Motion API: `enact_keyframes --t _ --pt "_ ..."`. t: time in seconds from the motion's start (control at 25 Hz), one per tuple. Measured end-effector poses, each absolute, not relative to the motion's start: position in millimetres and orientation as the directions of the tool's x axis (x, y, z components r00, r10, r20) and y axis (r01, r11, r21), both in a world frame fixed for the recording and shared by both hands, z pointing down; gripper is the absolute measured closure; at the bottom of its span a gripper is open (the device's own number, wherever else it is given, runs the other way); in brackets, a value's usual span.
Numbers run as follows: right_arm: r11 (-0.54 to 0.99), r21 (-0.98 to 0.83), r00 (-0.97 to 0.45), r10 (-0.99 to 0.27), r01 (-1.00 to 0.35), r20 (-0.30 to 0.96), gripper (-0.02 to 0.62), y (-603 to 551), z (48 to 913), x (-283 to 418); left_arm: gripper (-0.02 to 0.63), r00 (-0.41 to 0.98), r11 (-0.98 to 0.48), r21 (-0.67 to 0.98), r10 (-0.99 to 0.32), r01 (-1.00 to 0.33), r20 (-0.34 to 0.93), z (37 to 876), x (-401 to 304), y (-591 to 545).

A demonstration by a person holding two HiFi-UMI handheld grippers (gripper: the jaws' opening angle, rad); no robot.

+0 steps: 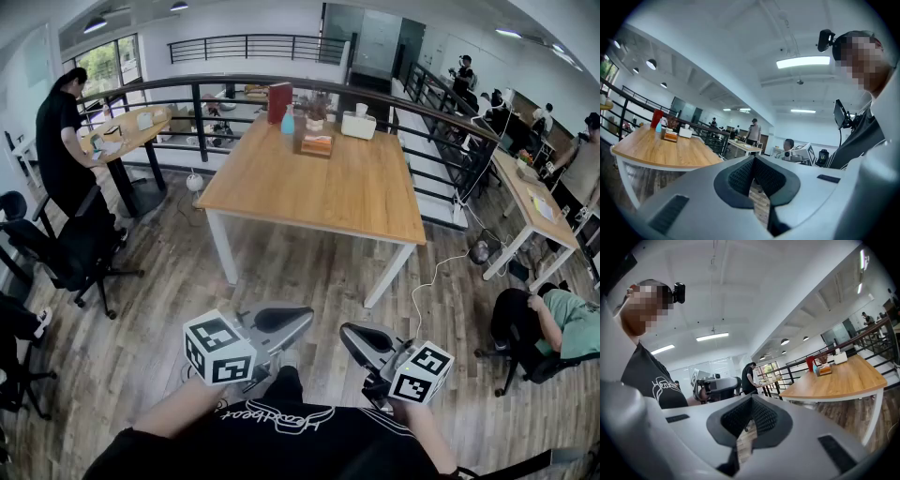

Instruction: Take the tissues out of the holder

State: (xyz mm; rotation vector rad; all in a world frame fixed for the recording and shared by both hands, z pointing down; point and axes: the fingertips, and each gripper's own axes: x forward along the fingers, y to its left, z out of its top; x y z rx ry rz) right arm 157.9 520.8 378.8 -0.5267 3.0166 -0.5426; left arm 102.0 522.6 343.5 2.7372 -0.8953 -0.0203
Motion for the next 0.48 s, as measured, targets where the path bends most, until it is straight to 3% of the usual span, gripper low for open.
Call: enact_keyframes --t 0.48 --pt "0.897 -0.337 -0.952 -0.306 -0.286 -0.008 0.578 519.9 368.7 146.8 0.592 0.792 -0.763 0.228 -0.606 -0.604 0.071 338.0 94.3 527.4"
